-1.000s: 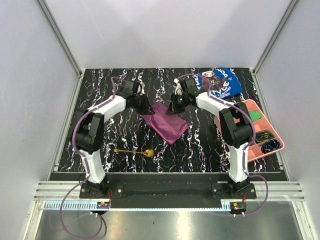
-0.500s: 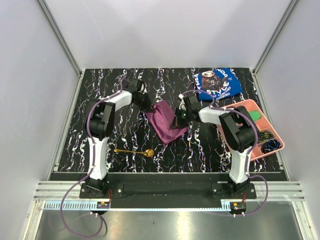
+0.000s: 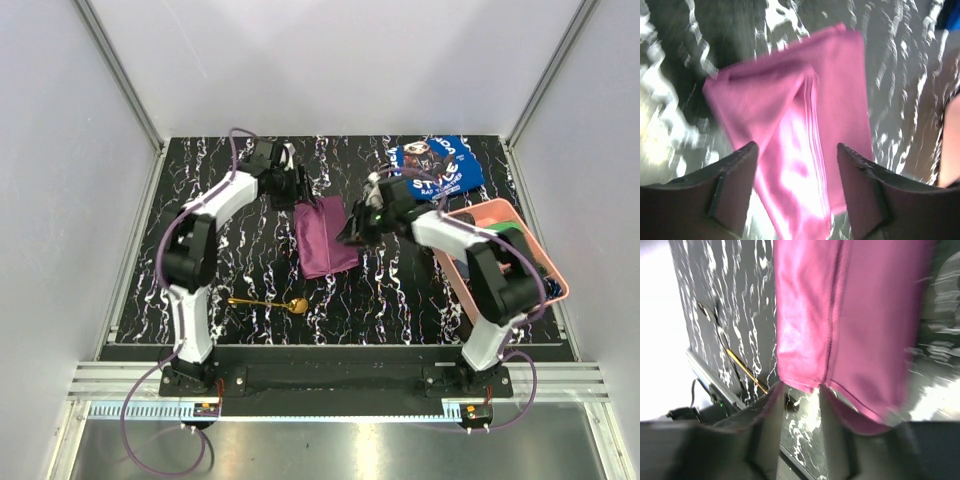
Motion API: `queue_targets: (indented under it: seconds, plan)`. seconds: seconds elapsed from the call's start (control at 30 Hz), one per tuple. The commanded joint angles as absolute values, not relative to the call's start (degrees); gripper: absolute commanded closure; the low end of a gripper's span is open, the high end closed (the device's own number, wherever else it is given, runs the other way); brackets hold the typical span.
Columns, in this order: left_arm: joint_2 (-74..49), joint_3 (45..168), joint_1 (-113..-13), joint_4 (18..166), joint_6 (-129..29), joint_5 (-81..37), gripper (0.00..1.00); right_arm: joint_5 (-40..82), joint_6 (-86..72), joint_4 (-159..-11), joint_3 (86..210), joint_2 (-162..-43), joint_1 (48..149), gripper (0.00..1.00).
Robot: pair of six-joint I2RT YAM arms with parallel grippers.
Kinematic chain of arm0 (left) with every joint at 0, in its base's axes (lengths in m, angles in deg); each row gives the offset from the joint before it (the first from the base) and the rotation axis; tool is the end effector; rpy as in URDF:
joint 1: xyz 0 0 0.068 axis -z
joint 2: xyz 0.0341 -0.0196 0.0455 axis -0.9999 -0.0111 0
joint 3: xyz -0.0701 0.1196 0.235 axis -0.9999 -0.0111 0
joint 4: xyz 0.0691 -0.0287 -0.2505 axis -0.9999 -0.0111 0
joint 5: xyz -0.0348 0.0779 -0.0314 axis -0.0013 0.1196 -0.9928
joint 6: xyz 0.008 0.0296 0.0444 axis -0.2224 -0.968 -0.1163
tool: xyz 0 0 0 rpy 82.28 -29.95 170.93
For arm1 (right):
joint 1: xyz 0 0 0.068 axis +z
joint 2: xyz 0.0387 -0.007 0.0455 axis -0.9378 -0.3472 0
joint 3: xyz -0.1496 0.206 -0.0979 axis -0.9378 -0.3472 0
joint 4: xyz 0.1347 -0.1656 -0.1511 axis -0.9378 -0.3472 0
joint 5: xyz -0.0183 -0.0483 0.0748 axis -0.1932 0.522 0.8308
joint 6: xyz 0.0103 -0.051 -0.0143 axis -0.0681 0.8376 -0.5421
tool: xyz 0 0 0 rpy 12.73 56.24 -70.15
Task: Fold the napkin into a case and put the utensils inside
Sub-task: Pick up the 2/3-rectangle-folded napkin from the center of the board.
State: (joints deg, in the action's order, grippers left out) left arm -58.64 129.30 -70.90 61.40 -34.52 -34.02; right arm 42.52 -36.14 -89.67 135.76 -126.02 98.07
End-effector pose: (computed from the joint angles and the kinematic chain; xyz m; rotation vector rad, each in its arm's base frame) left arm 0.4380 -0.1594 0.1957 -0.0427 2.6134 -0.7553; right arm 0.3282 0.1973 0.1789 -0.1019 2.5461 1.1060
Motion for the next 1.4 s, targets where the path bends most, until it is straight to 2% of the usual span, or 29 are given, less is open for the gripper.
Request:
queue_targets:
  seconds: [0.0, 0.13, 0.23, 0.37, 0.53, 0.97, 1.1, 1.13, 1.17, 1.3, 1.37]
  plan:
    - [-42.1, 122.1, -64.6, 62.6, -37.4, -21.8, 0.27, 38.9, -32.2, -99.4, 136.1, -116.1, 91.4, 0.46]
    - [-38.3, 117.3, -55.0, 63.4, -36.6, -8.7, 0.28, 36.4, -30.2, -103.4, 134.1, -112.6, 85.9, 0.32]
    - [-41.9, 118.6, -49.1, 62.8, -34.6, -1.9, 0.33, 34.2, -28.9, -108.2, 134.1, -109.2, 83.3, 0.27]
    - [-47.3, 122.9, -43.7, 60.6, -30.0, 5.2, 0.34, 31.0, -28.5, -112.9, 135.5, -105.1, 79.1, 0.21]
    - [-55.7, 129.3, -37.3, 56.1, -27.3, 12.1, 0.33, 27.9, -25.6, -116.4, 137.3, -102.0, 76.1, 0.18]
    - [-63.3, 133.0, -35.0, 51.2, -23.4, 12.7, 0.39, 31.6, -24.6, -114.5, 136.0, -104.6, 76.1, 0.20]
    - [-65.0, 133.4, -35.0, 51.2, -24.3, 12.4, 0.50, 32.9, -24.8, -113.0, 137.3, -107.5, 76.1, 0.22]
    - [-64.9, 133.4, -35.0, 51.2, -24.6, 12.2, 0.54, 33.2, -24.7, -112.9, 137.5, -107.9, 76.2, 0.22]
    - [-64.5, 133.1, -35.0, 51.1, -25.3, 12.2, 0.63, 33.8, -24.8, -112.5, 138.2, -108.3, 76.2, 0.22]
    - [-59.9, 129.3, -36.0, 52.8, -25.8, 10.1, 0.83, 36.1, -24.5, -111.9, 141.0, -112.6, 77.5, 0.23]
    - [-54.7, 124.1, -36.9, 56.6, -26.2, 7.6, 0.86, 37.9, -24.6, -111.0, 142.5, -114.0, 78.5, 0.22]
